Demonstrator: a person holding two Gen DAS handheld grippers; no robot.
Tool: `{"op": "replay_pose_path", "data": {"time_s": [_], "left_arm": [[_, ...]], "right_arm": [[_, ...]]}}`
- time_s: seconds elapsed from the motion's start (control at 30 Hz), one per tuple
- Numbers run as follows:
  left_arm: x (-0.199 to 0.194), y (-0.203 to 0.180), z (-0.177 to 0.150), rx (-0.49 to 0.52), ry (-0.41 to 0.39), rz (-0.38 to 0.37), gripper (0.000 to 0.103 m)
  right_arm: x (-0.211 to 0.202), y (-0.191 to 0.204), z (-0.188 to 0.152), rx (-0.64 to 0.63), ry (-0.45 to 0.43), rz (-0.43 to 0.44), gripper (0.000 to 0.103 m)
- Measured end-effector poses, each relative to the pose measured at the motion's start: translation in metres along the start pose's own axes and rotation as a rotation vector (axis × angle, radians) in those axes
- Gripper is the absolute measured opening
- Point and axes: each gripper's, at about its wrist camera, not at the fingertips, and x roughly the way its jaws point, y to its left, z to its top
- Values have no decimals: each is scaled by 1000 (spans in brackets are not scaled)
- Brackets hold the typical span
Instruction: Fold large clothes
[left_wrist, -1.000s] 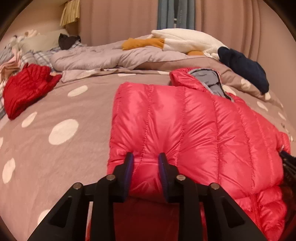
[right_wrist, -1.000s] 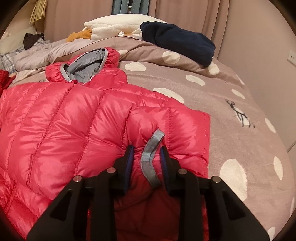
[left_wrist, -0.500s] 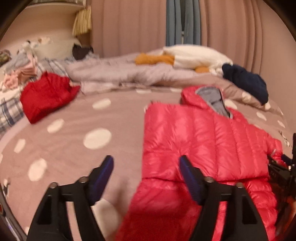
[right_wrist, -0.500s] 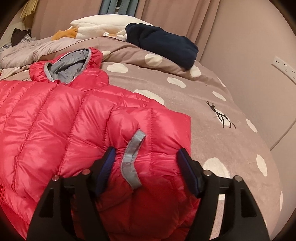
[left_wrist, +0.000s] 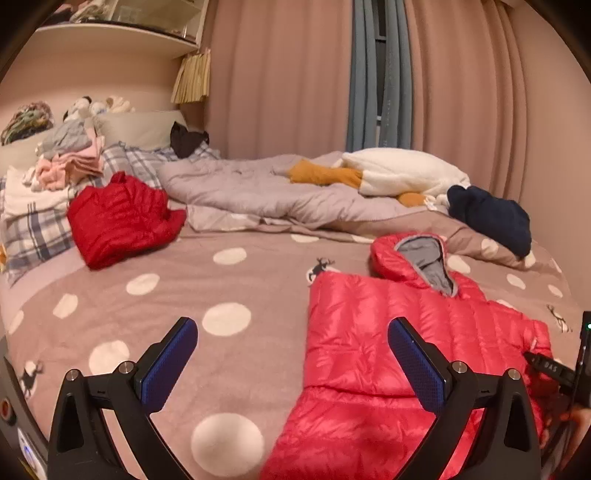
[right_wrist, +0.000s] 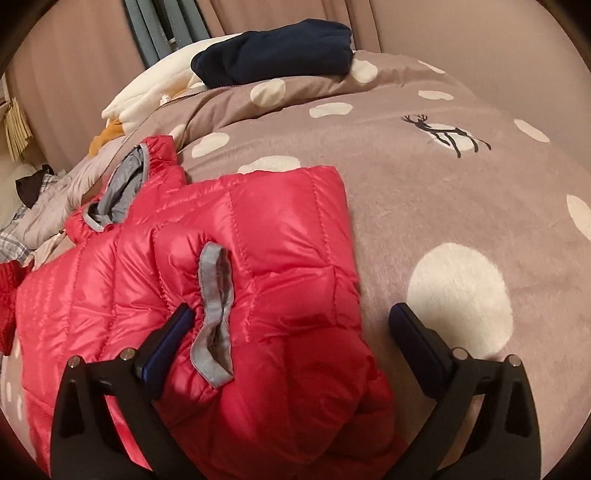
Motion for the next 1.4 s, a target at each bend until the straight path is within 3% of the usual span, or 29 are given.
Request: {"op": "replay_pose_path", "data": {"time_s": [0.1, 0.23, 0.3, 0.4, 0.47, 0.63, 0.73, 0.9, 1.07, 1.13, 1.17, 1.2, 1.3, 1.4], "left_arm": [[2, 6, 6, -32, 17, -32, 102], [9, 15, 16, -21, 13, -24, 102], [19, 25, 23, -26, 27, -11, 102], [33, 47, 34, -87, 43, 37, 102], [40, 63, 38, -146, 45, 36, 102], [70, 94, 50, -223, 107, -2, 102], [86, 110, 49, -226, 130, 48, 102], [102, 137, 46, -299, 174, 44, 102], [120, 156, 42, -304, 196, 94, 102], [124, 158, 40, -281, 201, 142, 102], [124, 159, 39, -277, 201, 148, 102], [124, 159, 38, -274, 211, 154, 102], [117, 156, 37, -260, 202, 172, 102], [108, 148, 39, -240, 200, 146, 102]], "right_arm": [[-9, 10, 6, -30, 28, 29, 103], [-33, 36, 34, -120, -39, 103, 103], [-37, 55, 57, -128, -34, 129, 103], [-38, 93, 96, -168, -51, 248, 103], [-31, 125, 119, -226, -63, 255, 103], [28, 196, 165, -389, -23, 175, 101], [67, 213, 184, -349, 25, 188, 99], [135, 233, 208, -226, 133, 189, 89], [189, 244, 208, -111, 189, 195, 86], [206, 252, 200, -165, 194, 98, 67], [216, 254, 191, -184, 208, 84, 44], [219, 252, 186, -174, 213, 80, 30], [204, 250, 177, -151, 142, 86, 16], [154, 249, 183, -155, 50, 165, 14]]}}
